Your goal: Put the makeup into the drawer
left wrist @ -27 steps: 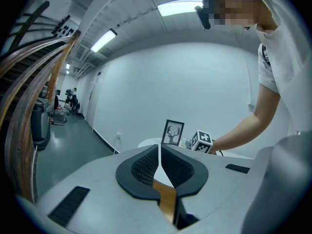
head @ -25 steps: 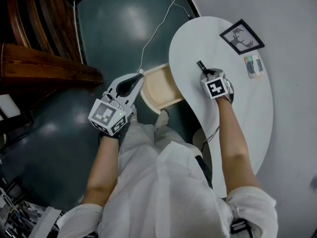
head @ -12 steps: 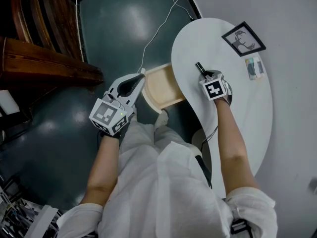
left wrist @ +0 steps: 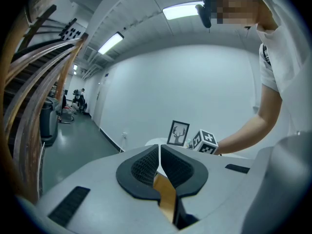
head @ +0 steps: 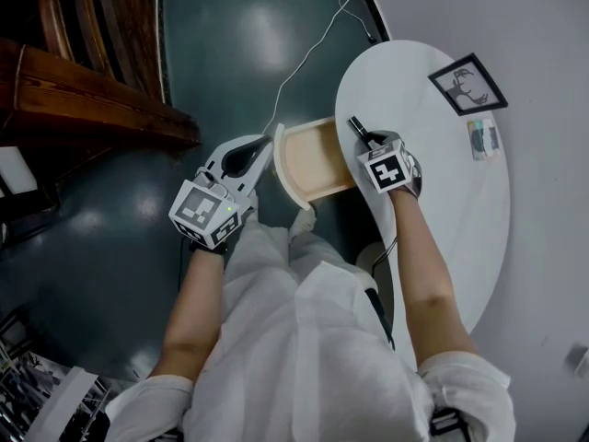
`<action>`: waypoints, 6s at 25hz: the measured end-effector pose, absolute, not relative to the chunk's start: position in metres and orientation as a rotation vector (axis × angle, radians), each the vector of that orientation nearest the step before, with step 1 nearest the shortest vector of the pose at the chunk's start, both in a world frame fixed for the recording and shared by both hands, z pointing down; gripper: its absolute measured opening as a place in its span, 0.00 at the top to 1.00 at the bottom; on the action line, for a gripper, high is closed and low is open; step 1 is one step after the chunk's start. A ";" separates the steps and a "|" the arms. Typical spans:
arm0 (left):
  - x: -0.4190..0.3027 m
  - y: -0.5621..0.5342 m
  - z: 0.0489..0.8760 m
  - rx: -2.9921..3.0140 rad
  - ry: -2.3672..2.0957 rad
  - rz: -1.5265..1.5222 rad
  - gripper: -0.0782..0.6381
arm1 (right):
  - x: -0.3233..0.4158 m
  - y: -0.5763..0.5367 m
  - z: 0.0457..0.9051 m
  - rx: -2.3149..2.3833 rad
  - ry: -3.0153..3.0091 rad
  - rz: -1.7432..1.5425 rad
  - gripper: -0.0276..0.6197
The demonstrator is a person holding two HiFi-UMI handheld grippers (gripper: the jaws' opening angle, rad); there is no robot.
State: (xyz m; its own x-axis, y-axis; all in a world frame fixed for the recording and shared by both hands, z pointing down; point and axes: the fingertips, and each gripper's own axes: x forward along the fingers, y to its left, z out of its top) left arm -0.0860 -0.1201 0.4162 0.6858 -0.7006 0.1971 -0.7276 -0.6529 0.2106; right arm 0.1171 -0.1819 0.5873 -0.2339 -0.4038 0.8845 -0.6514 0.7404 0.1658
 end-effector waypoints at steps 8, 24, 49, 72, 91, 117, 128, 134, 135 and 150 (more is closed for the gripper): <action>-0.106 -0.117 0.419 2.599 -1.177 0.136 0.85 | 0.060 -0.170 0.584 0.779 -1.928 0.324 0.82; -0.132 -0.118 0.436 2.569 -1.179 0.157 0.85 | 0.000 -0.133 0.623 0.849 -1.919 0.563 0.82; -0.140 -0.141 0.506 2.555 -1.077 0.222 0.85 | -0.008 -0.131 0.788 0.575 -1.806 0.442 0.82; -0.145 -0.151 0.535 2.527 -1.064 0.209 0.85 | -0.011 -0.148 0.832 0.389 -1.807 0.250 0.82; -0.137 -0.150 0.510 2.553 -1.062 0.186 0.85 | -0.011 -0.145 0.788 0.512 -1.832 0.345 0.80; -0.113 -0.144 0.425 2.661 -1.058 0.173 0.85 | -0.011 -0.127 0.626 0.857 -2.051 0.533 0.81; -0.071 -0.139 0.401 2.728 -0.977 0.189 0.85 | 0.061 -0.124 0.562 1.094 -2.073 0.554 0.81; -0.030 -0.138 0.392 2.789 -0.884 0.200 0.85 | 0.124 -0.115 0.544 1.236 -2.030 0.561 0.81; -0.023 -0.138 0.391 2.798 -0.867 0.203 0.85 | 0.134 -0.113 0.541 1.260 -2.023 0.557 0.81; 0.052 -0.129 0.396 2.855 -0.688 0.270 0.85 | 0.242 -0.088 0.545 1.455 -1.896 0.645 0.75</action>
